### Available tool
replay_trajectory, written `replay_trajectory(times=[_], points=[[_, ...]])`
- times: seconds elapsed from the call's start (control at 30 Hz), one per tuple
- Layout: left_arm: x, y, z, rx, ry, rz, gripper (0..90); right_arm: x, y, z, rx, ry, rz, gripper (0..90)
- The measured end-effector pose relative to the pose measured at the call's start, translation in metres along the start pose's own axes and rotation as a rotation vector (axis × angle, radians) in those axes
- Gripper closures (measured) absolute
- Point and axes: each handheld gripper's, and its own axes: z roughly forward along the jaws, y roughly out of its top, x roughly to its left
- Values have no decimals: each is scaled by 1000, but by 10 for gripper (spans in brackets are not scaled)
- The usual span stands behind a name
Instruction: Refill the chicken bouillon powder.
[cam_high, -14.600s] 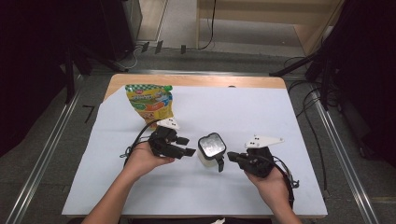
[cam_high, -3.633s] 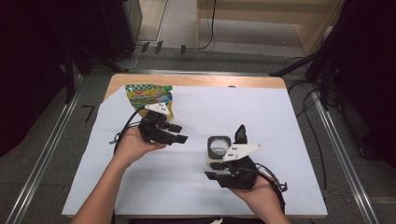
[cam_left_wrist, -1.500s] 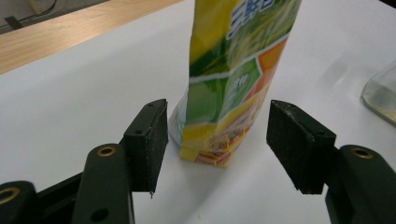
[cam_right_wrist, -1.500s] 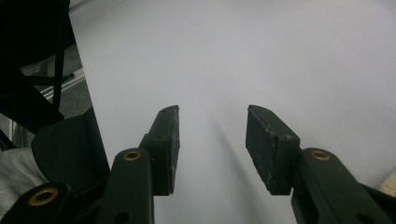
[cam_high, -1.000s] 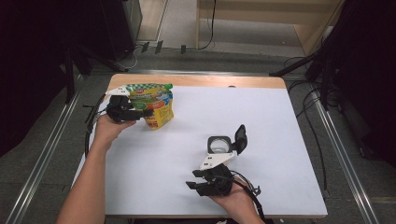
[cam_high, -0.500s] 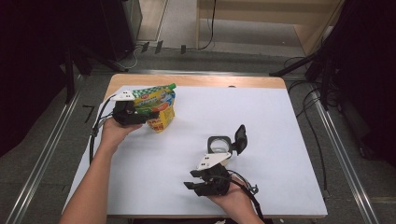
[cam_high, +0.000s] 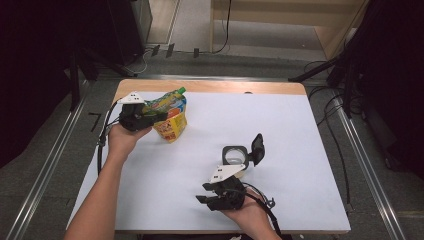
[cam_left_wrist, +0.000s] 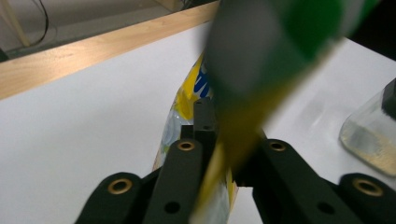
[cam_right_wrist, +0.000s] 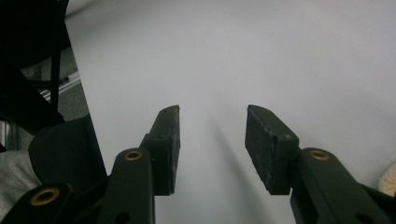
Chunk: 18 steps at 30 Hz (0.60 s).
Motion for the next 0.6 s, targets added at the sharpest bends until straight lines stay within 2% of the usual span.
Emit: replay_trajectory(times=[0.13, 0.2, 0.27, 0.33, 0.4, 0.53, 0.6], points=[[-6, 9, -5, 33, 2, -9, 888, -3, -1, 1, -8, 2, 8, 570], [-9, 12, -9, 50, -8, -19, 890, -5, -1, 0, -10, 2, 12, 570], [-11, 16, -13, 73, -38, -34, 889, -6, -1, 0, -18, 3, 13, 568], [-18, 21, -19, 90, -39, -27, 892, -6, -1, 0, -22, 3, 14, 562], [-23, 25, -25, 97, -55, -24, 895, -7, -2, 0, -27, 2, 11, 558], [-32, 31, -32, 101, -80, -53, 895, -8, -3, 2, -38, 14, 11, 544], [-36, 33, -36, 106, -91, -52, 895, -8, -3, 3, -39, 20, 17, 540]])
